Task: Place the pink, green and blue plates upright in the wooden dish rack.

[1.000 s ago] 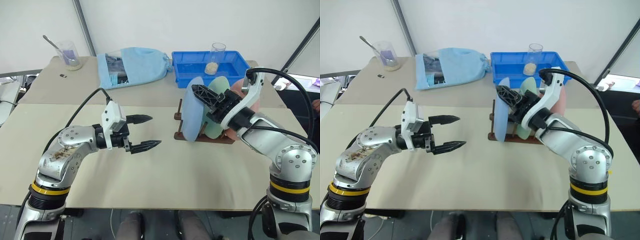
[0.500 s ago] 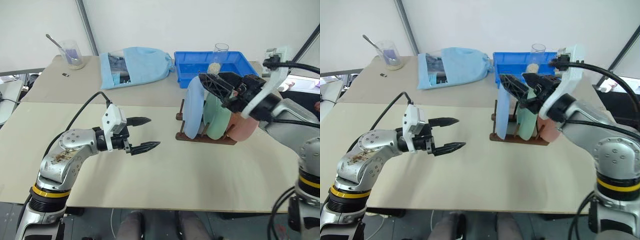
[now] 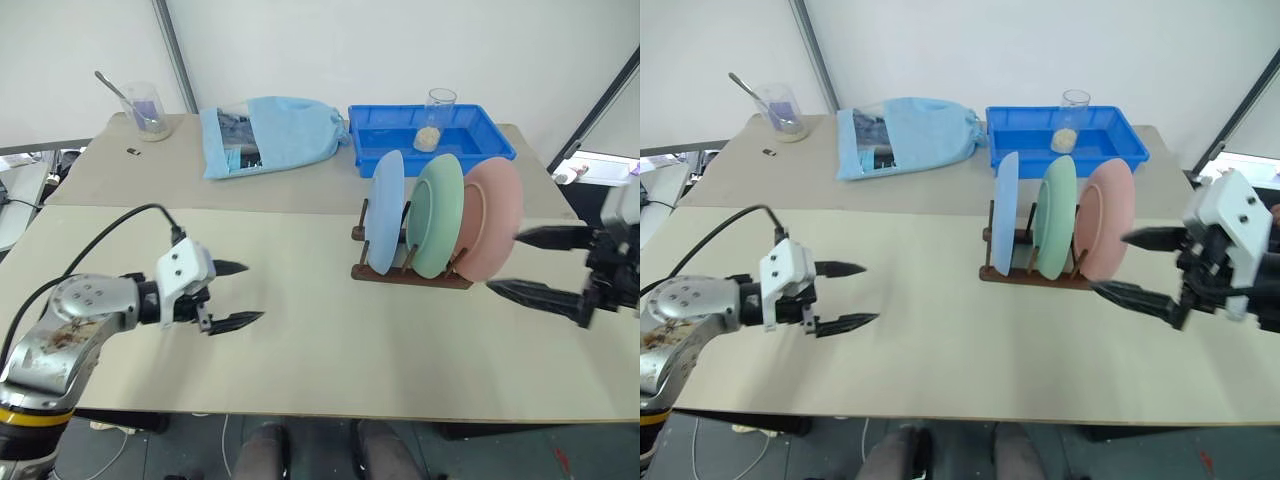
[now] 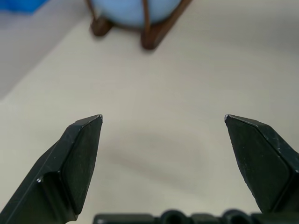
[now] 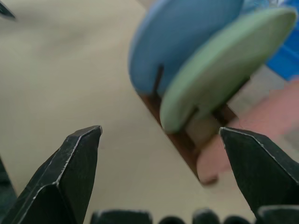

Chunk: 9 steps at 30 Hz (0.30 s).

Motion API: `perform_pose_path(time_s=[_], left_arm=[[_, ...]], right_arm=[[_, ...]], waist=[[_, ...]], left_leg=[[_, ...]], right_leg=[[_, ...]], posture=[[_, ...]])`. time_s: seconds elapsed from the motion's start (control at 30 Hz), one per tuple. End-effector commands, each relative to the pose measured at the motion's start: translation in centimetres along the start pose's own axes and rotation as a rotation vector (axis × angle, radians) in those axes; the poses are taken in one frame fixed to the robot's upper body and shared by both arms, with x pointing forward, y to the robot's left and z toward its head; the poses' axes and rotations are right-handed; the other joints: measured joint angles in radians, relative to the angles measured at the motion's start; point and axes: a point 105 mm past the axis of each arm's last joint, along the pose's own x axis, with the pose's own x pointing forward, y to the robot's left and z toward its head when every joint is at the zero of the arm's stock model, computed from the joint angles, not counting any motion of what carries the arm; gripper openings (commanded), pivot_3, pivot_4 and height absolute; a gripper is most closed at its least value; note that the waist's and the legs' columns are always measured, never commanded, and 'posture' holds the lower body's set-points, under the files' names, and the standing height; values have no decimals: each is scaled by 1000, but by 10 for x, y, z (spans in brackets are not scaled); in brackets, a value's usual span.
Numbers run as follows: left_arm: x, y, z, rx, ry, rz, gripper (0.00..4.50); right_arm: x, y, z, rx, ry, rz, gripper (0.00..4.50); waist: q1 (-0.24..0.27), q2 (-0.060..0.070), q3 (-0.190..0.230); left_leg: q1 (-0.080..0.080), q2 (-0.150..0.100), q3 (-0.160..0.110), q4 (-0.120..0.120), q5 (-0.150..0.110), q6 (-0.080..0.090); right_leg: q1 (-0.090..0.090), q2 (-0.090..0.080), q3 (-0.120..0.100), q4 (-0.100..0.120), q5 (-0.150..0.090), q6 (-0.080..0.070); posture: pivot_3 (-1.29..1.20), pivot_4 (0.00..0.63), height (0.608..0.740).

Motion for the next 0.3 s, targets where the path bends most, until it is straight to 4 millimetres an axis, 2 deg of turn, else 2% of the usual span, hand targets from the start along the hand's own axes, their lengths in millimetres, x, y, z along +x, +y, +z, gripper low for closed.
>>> perform_pose_path(time_s=[0.03,0.13,0.3], left_arm=[[-10,4,1,86,25,60,4500],[-11,5,-2,72,21,68,4500],[-11,4,0,58,0,62,4500]], right_arm=[[-14,-1,-15,-144,77,-7,4480],[-13,-2,-29,-166,97,1,4480],[-9,-6,-38,-181,101,10,4480]], waist=[[3,0,0],[4,0,0],[2,0,0]], left_leg=[[0,0,1,0,0,0],[0,0,2,0,0,0],[0,1,3,0,0,-1]], right_leg=[[0,0,0,0,0,0],[-1,-1,0,0,0,0],[-2,-1,0,0,0,0]], posture=[[0,150,740],[0,150,740],[0,150,740]])
